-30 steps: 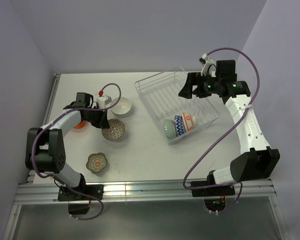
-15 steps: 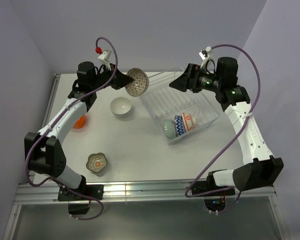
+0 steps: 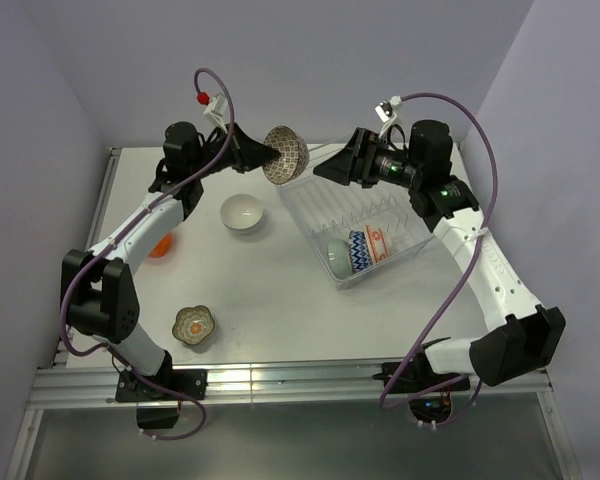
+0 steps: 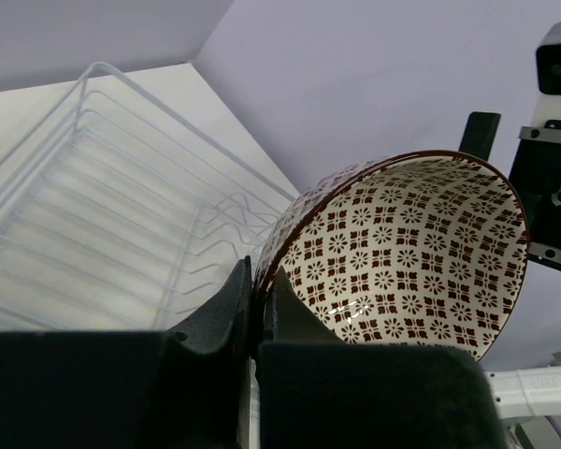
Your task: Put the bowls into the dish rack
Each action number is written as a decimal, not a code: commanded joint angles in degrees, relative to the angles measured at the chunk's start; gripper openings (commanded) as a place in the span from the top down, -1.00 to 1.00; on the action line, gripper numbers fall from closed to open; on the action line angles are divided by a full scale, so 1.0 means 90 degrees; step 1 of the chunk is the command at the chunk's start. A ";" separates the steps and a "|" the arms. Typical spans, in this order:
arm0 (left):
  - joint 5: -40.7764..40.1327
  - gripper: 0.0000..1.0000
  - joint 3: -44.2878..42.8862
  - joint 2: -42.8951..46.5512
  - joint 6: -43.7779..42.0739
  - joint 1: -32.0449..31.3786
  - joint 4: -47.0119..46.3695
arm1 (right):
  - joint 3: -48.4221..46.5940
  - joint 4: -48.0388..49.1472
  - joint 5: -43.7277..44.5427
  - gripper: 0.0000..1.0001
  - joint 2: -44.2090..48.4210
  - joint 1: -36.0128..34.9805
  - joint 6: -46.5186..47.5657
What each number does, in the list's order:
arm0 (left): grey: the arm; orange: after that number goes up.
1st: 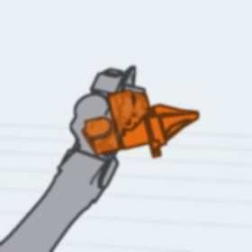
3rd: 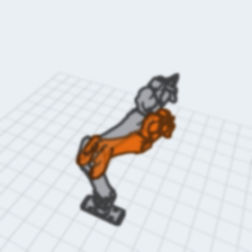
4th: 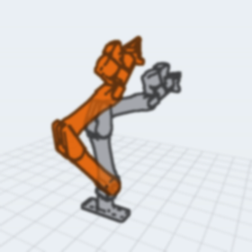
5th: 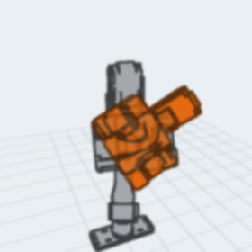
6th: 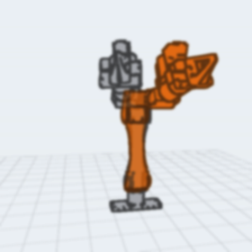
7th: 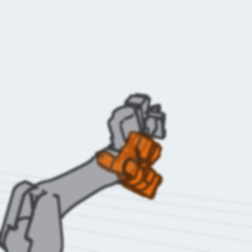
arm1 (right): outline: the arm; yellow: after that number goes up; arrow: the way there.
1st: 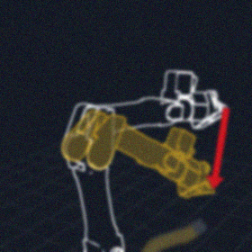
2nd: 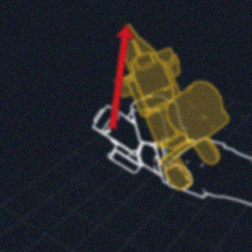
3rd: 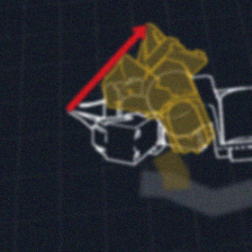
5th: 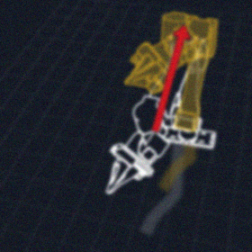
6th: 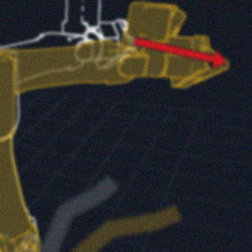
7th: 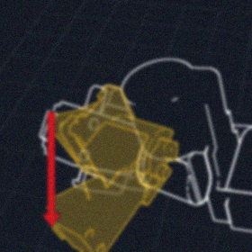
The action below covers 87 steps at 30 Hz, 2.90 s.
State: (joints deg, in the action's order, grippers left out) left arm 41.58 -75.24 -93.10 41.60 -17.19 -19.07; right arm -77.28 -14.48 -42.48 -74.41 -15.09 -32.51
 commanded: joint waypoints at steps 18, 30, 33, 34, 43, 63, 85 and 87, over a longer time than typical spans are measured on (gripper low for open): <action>0.0409 1.00 -0.0292 0.0110 0.0114 -0.0375 -0.0567 | -0.0535 0.1003 0.0101 -1.00 -0.0843 -0.0462 -0.0723; 0.0672 1.00 -0.0341 0.0003 0.0133 -0.0385 -0.0693 | -0.0760 0.0857 0.0169 -0.99 -0.0931 -0.0598 -0.0372; 0.0750 1.00 -0.0380 -0.0026 0.0143 -0.0385 -0.0664 | -0.0760 0.0847 0.0130 -0.89 -0.0951 -0.0598 -0.0343; 0.0751 1.00 -0.0370 -0.0017 0.0143 -0.0385 -0.0645 | -0.0750 0.0867 0.0082 -0.79 -0.0941 -0.0589 -0.0333; 0.0663 1.00 -0.0263 0.0012 0.0104 -0.0385 -0.0616 | -0.0535 0.0808 -0.0202 -0.44 -0.0785 -0.0598 -0.0498; 0.0711 0.66 -0.0302 0.0022 0.0016 -0.0336 -0.0371 | -0.0525 0.1374 -0.0865 1.00 -0.0814 -0.0286 -0.1133; 0.0692 1.00 -0.0204 -0.0105 0.0524 -0.0219 -0.0850 | -0.0584 0.0417 -0.1267 -0.99 -0.0795 -0.0296 -0.0723; 0.0692 1.00 -0.0175 -0.0095 0.0524 -0.0209 -0.0889 | -0.0555 0.0456 -0.1189 -0.99 -0.0795 -0.0296 -0.0772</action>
State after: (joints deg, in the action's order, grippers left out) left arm 47.57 -75.88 -94.89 44.73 -19.20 -21.50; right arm -80.99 -11.27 -52.23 -83.07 -18.00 -39.35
